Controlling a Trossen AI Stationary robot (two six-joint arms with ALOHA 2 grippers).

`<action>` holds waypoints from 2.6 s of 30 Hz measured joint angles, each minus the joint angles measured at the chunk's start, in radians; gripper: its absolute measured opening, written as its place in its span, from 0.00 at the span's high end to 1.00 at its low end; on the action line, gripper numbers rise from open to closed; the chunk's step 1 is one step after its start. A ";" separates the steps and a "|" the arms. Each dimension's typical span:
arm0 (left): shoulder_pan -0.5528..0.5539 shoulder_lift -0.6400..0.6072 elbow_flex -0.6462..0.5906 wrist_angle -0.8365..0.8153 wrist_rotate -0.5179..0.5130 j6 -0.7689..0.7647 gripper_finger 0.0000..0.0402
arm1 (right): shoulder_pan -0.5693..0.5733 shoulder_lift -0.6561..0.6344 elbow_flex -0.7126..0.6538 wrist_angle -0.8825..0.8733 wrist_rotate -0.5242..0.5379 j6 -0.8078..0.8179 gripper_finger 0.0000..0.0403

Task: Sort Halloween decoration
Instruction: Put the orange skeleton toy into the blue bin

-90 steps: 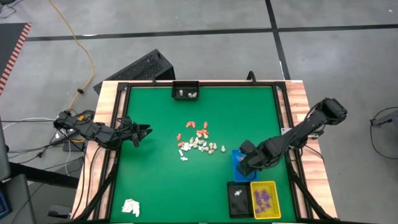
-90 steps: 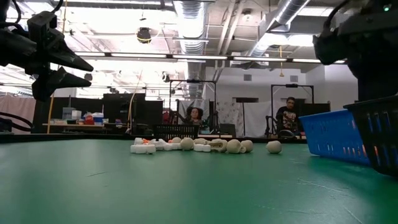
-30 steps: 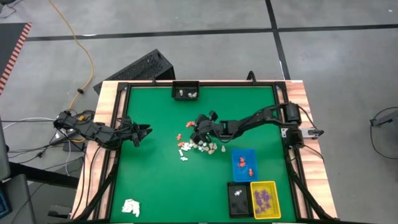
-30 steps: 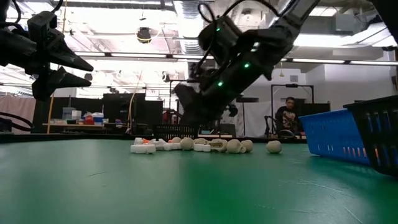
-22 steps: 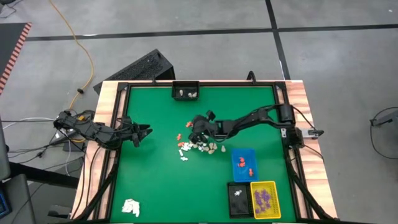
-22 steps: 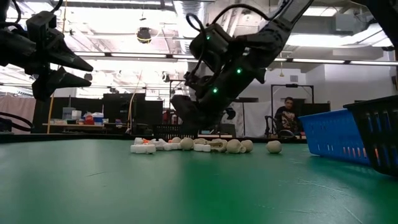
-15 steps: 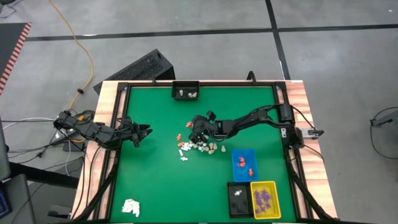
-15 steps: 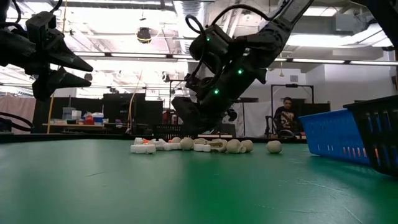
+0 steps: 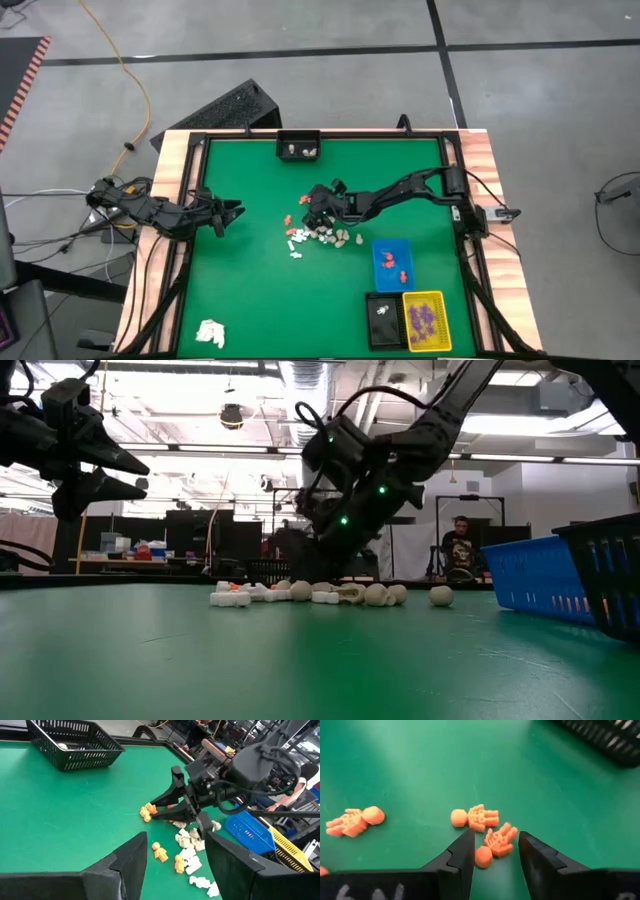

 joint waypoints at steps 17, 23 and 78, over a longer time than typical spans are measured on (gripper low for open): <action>0.000 0.000 0.000 -0.005 -0.002 -0.001 0.53 | -0.001 0.014 0.001 -0.035 0.012 0.050 0.83; 0.000 0.000 0.000 -0.005 -0.003 -0.002 0.53 | -0.001 0.014 0.000 -0.039 0.013 0.050 0.97; 0.000 0.000 0.000 -0.004 -0.002 -0.045 0.53 | 0.511 -0.706 -0.002 -0.760 -0.130 0.445 0.99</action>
